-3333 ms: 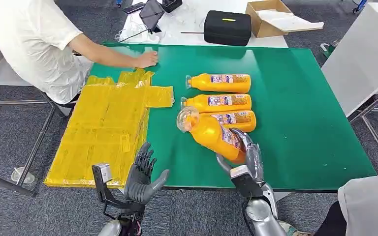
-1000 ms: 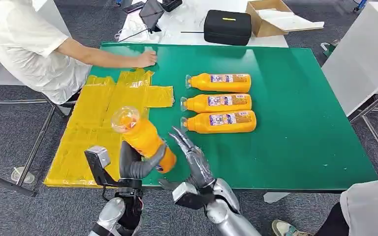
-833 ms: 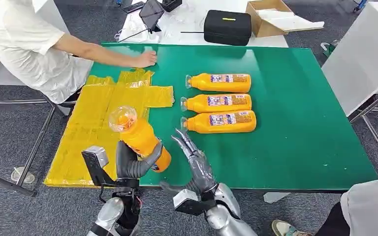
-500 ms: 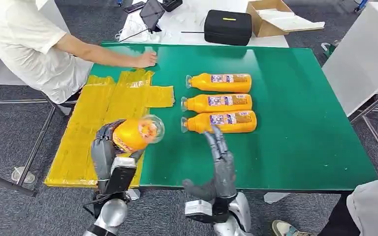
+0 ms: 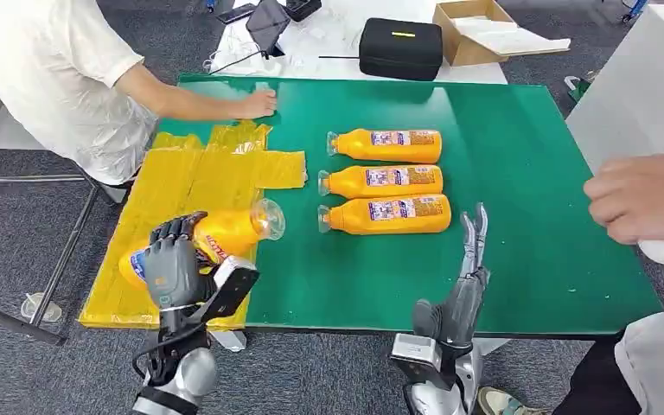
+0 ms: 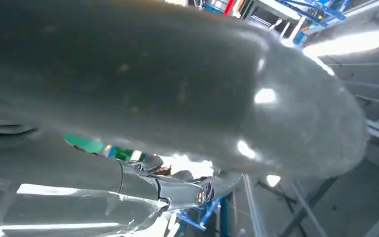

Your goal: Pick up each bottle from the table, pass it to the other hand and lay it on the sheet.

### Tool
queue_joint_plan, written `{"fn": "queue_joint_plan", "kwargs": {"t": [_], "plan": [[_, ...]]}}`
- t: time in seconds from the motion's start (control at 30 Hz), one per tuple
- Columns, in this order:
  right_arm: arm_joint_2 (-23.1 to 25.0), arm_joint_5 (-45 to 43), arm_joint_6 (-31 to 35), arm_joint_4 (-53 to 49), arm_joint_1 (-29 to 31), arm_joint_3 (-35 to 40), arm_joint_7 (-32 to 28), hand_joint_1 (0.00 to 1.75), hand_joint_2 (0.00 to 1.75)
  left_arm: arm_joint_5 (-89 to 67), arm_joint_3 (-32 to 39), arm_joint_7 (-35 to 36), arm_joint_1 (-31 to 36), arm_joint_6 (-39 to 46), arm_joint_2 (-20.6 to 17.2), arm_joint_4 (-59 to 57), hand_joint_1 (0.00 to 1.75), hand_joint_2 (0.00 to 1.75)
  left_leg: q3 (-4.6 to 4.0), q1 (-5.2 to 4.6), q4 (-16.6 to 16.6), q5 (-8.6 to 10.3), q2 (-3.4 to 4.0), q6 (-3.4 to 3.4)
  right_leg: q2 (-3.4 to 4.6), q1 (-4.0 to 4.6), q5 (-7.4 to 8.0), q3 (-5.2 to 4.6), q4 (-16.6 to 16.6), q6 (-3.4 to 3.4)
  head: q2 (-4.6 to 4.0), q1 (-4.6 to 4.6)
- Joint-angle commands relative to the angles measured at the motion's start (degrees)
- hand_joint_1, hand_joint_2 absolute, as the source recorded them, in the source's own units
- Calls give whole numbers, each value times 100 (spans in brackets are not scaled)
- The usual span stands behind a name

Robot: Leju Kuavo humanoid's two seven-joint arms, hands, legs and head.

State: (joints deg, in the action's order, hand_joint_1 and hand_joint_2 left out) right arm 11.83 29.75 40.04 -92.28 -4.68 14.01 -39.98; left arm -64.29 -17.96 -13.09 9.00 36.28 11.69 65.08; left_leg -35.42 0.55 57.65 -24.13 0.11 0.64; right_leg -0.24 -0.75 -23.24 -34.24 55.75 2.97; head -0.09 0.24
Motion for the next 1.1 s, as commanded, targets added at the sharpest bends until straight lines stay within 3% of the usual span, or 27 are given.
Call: {"fn": "queue_joint_plan", "kwargs": {"t": [0.03,0.17,0.2,0.5,0.53,0.63,0.7,0.97,1.1], "plan": [[-430,-763,-4,893,545,922,-2,0,0,-249,-760,589,1907,-1895,-600,-2781,175,175,24,4,-10,10,-8,-5,-6,5,5,25,-8,-14,0,0],[-507,-1230,-4,1197,720,1313,-2,0,0,-142,-863,584,2464,-2627,-659,-3594,175,175,19,7,-6,16,3,-5,6,6,8,20,-5,-10,0,0],[-550,-1399,-4,1244,770,1470,-2,0,175,-133,-912,568,2614,-2854,-696,-3817,175,175,32,9,-3,12,6,-5,10,10,6,32,-3,-18,0,-2],[-712,-1893,-6,1440,850,2102,-2,0,175,195,-880,390,2994,-3638,-800,-4339,157,175,12,10,-1,15,9,-7,10,11,14,9,2,-24,0,-2],[-711,-1900,-7,1447,851,2106,-2,0,175,191,-896,400,3026,-3725,-804,-4369,140,175,18,12,0,12,8,-7,10,13,11,16,3,-26,0,0],[-707,-1971,-67,1495,851,2120,-2,0,175,222,-934,443,3117,-4018,-809,-4466,33,175,11,11,0,16,9,-6,10,12,15,10,2,-24,0,0],[-688,-2011,-114,1539,873,2112,-2,0,175,256,-937,490,3176,-4184,-812,-4530,7,175,23,12,1,13,14,-6,17,13,14,21,3,-28,0,0],[-664,-2032,-205,1649,905,2116,-2,0,175,474,-803,468,3188,-4367,-853,-4600,0,175,21,9,-3,15,16,-9,19,11,14,16,4,-26,0,0],[-638,-2117,-277,1716,950,2124,-2,0,175,817,-623,132,3178,-4773,-952,-4616,0,175,14,10,-4,18,15,-9,18,12,17,10,3,-24,0,0]]}}
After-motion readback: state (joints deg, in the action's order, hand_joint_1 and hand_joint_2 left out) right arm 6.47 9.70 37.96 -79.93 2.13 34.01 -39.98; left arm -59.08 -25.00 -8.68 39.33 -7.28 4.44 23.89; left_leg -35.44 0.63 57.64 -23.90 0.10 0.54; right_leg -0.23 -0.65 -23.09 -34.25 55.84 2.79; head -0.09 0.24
